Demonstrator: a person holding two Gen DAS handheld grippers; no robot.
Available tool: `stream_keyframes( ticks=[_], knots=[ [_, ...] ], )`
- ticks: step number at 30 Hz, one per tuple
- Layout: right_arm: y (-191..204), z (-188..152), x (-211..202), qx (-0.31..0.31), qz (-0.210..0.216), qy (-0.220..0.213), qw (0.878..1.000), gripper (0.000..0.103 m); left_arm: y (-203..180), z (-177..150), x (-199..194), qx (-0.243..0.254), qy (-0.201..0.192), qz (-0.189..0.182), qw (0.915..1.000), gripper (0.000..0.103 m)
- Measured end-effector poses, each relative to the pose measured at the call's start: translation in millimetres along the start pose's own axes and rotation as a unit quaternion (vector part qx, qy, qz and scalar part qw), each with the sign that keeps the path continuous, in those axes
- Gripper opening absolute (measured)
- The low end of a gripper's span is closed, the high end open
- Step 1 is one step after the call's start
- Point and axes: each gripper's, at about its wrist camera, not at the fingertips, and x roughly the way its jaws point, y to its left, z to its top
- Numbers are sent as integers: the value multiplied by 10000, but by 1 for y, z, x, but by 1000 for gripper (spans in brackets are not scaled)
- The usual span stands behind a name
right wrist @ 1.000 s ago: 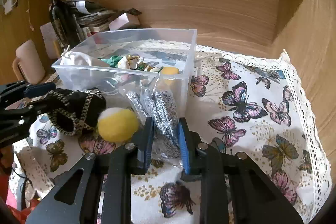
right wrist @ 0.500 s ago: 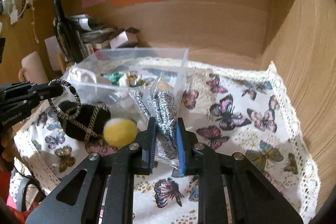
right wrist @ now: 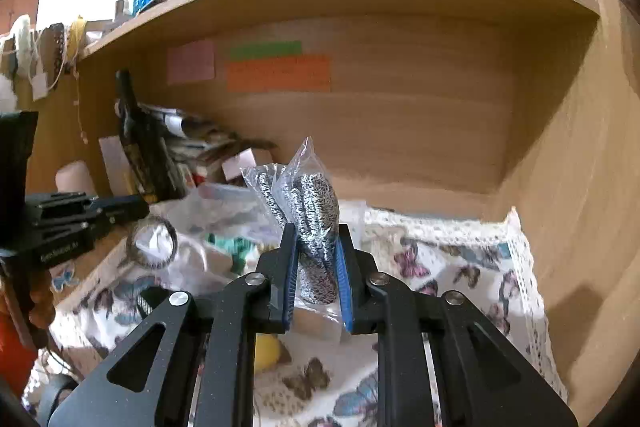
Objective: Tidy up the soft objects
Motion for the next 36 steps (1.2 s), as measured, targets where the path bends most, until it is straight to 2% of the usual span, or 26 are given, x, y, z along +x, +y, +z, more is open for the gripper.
stream_keyframes(
  ticks=[5,10,12,14,16,19,28,34,36],
  knots=[
    [3,13,20,16,53,42,10000,16,3,9,8,-9,-62,-30,10000,6],
    [10,13,41,-65,156,255,9995,16,8,7,16,11,58,1,10000,9],
    [11,10,49,-84,194,367,9991,16,13,1,17,-32,206,-52,9998,20],
    [11,8,58,-70,238,481,9985,16,19,-12,18,-16,396,-11,9992,37],
    [11,7,67,-43,270,576,9980,16,23,-26,17,13,507,146,9986,41],
    [13,5,82,-65,247,727,9970,16,31,-47,17,25,746,315,9967,41],
    [25,-12,116,-277,269,1291,9909,18,42,-80,44,-52,1323,287,9908,34],
    [30,-18,124,-423,280,1458,9880,20,42,-89,58,-92,1569,86,9875,32],
    [30,-18,123,-423,309,1503,9873,25,39,-91,60,-47,1690,-61,9856,32]
  ],
)
